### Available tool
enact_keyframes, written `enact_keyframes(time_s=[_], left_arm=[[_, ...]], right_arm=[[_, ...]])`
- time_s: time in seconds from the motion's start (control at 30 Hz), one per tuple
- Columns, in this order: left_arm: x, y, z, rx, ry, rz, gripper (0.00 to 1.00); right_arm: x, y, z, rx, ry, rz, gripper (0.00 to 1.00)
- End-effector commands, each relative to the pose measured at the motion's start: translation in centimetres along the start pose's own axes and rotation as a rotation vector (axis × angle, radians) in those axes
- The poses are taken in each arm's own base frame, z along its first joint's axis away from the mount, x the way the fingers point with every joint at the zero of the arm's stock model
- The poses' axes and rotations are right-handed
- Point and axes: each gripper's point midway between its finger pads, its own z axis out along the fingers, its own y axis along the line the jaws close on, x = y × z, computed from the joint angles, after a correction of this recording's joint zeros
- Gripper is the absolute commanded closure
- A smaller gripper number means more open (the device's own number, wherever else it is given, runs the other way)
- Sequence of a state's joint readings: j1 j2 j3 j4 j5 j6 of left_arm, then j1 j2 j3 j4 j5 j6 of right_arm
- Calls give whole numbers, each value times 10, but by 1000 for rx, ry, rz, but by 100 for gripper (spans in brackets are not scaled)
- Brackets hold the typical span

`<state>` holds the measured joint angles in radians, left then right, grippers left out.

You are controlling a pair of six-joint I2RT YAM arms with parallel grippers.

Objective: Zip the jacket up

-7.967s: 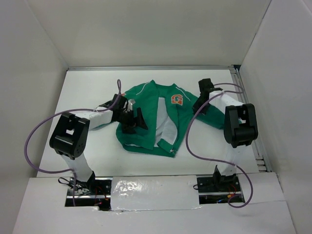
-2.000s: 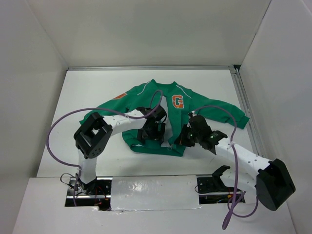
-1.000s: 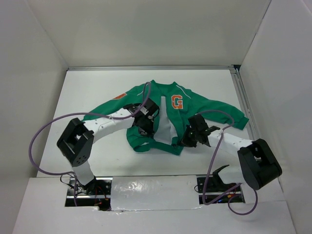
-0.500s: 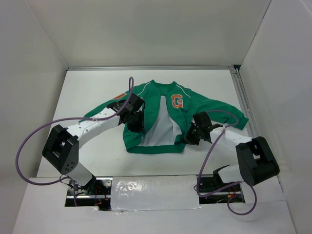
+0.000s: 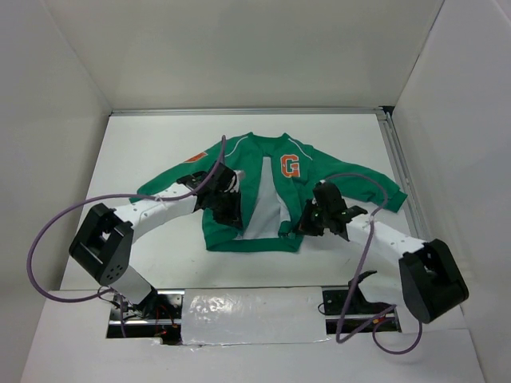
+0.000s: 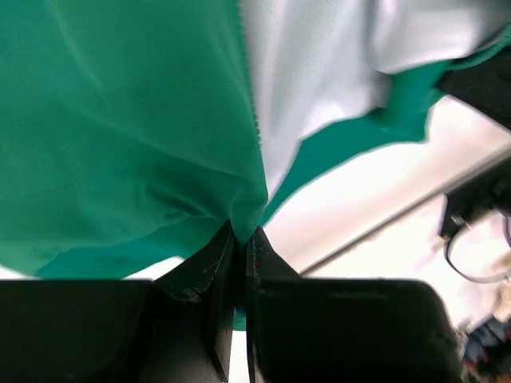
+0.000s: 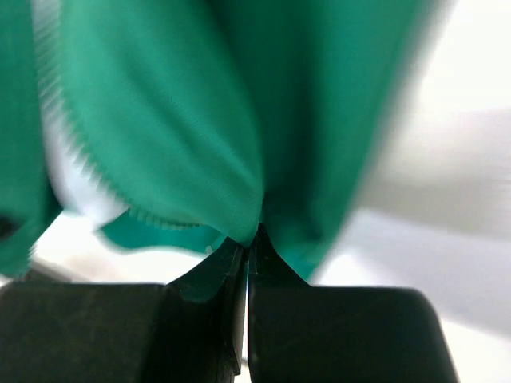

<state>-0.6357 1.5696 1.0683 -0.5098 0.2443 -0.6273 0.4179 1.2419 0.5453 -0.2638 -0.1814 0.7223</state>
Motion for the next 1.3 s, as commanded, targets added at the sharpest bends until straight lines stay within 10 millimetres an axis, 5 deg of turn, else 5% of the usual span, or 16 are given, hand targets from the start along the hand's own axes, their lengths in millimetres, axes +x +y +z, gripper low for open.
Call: enact_keyframes(time_s=[0.0,0.27,0.43,0.63,0.97,1.17,1.27], left_arm=[[-2,-33,-2,174,-4,94,100],[-29,-86,-40,363,-146,96,100],[-39,-116,-69,482,-283,160,100],[-48,-129,-88,581,-452,177,100],[-52,-121,-90,613,-608,97,100],[-66,-128,-91,553,-658,83,100],[-53,-118,-61,460,-513,92,95]], right_arm=[[-11,48,-23,-175,-55,-149,100],[3,110,-73,-500,-37,-241,100],[-3,129,-91,-611,-87,-265,100],[-3,143,-104,-706,-74,-232,100],[5,142,-114,-769,-61,-227,100],[2,118,-86,-578,-17,-124,100],[-11,101,-68,-459,-61,-64,100]])
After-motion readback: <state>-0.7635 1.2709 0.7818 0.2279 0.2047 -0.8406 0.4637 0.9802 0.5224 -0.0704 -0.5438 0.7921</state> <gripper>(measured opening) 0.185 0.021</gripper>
